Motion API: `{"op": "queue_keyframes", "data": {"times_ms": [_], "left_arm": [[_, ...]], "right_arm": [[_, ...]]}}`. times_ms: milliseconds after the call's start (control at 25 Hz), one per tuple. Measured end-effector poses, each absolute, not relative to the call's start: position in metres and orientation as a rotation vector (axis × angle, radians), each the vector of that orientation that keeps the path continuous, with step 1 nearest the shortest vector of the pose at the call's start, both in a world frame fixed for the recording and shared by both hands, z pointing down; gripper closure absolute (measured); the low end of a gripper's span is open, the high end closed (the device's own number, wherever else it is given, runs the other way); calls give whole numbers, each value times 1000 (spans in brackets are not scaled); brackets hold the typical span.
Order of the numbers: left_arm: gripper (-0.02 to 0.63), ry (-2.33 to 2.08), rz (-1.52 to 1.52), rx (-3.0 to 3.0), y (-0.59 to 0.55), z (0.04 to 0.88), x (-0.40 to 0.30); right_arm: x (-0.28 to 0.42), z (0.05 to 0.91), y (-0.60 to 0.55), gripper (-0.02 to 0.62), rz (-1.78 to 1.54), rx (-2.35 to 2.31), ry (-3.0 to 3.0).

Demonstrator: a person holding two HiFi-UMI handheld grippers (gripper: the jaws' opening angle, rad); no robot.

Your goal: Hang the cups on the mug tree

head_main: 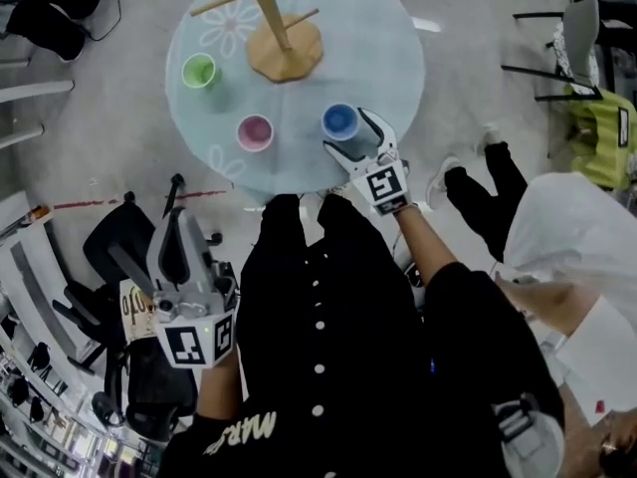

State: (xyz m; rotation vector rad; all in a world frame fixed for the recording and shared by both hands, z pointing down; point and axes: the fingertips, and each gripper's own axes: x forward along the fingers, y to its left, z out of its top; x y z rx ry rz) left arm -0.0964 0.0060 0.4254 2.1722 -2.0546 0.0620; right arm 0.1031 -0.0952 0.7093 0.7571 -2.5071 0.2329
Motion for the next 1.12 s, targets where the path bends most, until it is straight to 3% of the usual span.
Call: {"op": "queue_keyframes", "data": {"times_ms": [320, 360, 400, 440, 1120], "left_arm": [[612, -2036, 102, 2168, 4, 438, -106], [612, -2034, 104, 2169, 4, 439, -108], [612, -2032, 103, 2170, 3, 440, -109], [612, -2031, 101, 2172, 2, 440, -110], [612, -2113, -91, 2216, -5, 374, -141]], "right_arm": [[98, 736, -105, 213, 215, 788, -2475], [97, 735, -107, 238, 198, 800, -2471], [95, 732, -110, 308, 177, 813, -2469], [94, 731, -111, 314, 158, 821, -2468], [61, 621, -160, 328, 48, 783, -2478]]}}
